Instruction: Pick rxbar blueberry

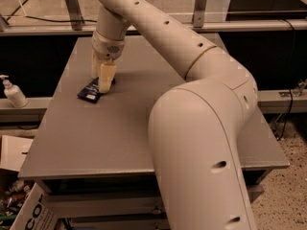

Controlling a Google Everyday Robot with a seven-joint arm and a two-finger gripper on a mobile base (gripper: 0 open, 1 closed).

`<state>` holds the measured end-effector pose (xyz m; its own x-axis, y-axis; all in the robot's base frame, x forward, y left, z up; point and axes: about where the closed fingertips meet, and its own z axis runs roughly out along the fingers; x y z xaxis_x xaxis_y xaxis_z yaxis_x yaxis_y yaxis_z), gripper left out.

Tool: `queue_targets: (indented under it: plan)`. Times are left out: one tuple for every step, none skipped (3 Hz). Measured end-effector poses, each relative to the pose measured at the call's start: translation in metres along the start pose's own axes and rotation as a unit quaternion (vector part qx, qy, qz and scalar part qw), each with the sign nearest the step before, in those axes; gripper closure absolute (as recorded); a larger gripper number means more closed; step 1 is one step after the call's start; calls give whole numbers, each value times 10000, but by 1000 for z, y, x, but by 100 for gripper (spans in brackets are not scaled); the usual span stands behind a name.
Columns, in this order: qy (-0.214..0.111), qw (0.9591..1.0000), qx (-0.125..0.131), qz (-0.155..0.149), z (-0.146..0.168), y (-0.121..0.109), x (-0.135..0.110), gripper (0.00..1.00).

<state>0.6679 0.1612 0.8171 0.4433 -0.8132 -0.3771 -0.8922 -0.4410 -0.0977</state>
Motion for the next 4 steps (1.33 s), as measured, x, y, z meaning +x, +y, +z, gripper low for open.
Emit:
queue_targets:
  plan:
    - [-1,10000,-1,1,-4,0,-2,87]
    - [-1,10000,-1,1,-4,0,-2,100]
    - [-118,9996,197,158,-49,19,2,100]
    - [-319,9977,532,257,-102,41,2,100]
